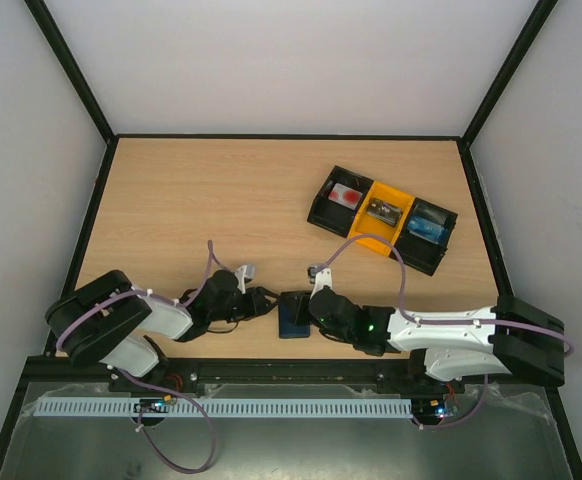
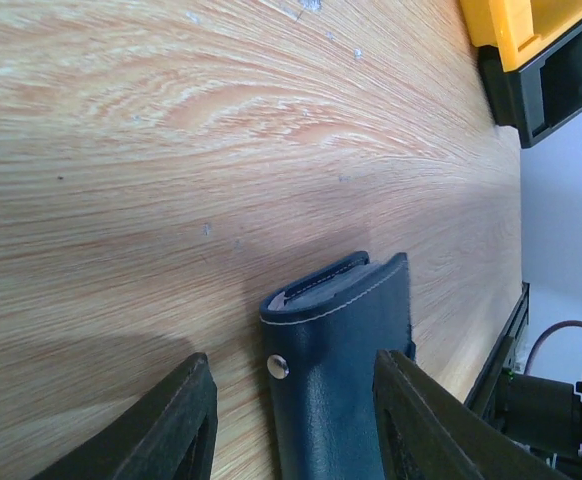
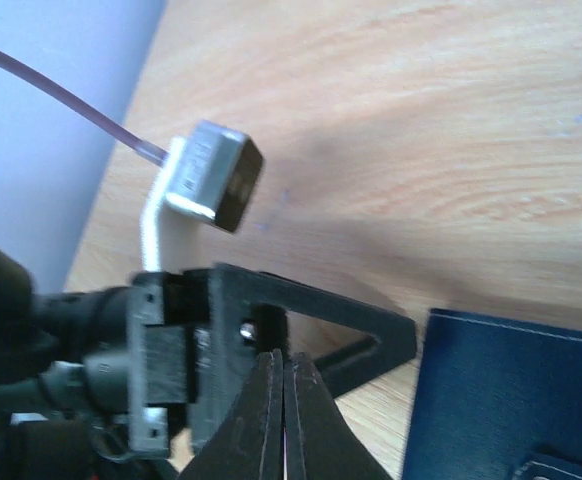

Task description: Take the credit cards out of the card holder

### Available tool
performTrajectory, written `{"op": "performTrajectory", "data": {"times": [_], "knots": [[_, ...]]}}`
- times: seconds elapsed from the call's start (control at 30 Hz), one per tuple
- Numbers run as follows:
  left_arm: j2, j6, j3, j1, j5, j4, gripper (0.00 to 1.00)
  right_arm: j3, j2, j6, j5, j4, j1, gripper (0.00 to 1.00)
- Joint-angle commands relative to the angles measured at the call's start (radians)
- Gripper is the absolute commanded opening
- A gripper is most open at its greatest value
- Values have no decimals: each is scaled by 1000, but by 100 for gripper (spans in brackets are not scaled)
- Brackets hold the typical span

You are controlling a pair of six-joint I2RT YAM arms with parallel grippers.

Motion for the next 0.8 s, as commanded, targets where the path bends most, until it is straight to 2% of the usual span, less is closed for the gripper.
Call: {"op": "performTrajectory", "data": {"times": [0.0,0.07,0.2,0.3,0.37,0.53,0.77], "knots": [[32,-14,-48,-9,4,-106,46,-18,-64,16,43,128,7,2],[0,-9,-47,-9,-12,-143,46,-7,-77,12,66,105,6,2],[-82,-2,-48,-10,-33,-206,47,88,-48,-9,187,-218,6,4],[-152,-12,-49,-9,-27,-244,49,161,-8,-12,186,-429,6,20],[-199,-28,-55,-10,-24,-256,50,189,10,1,162,-514,7,26],[-287,-57,-67,-9,-37,-280,50,223,87,24,85,-576,9,39],[-352,-52,-71,-8,-65,-357,52,311,224,41,114,-653,48,44]]}}
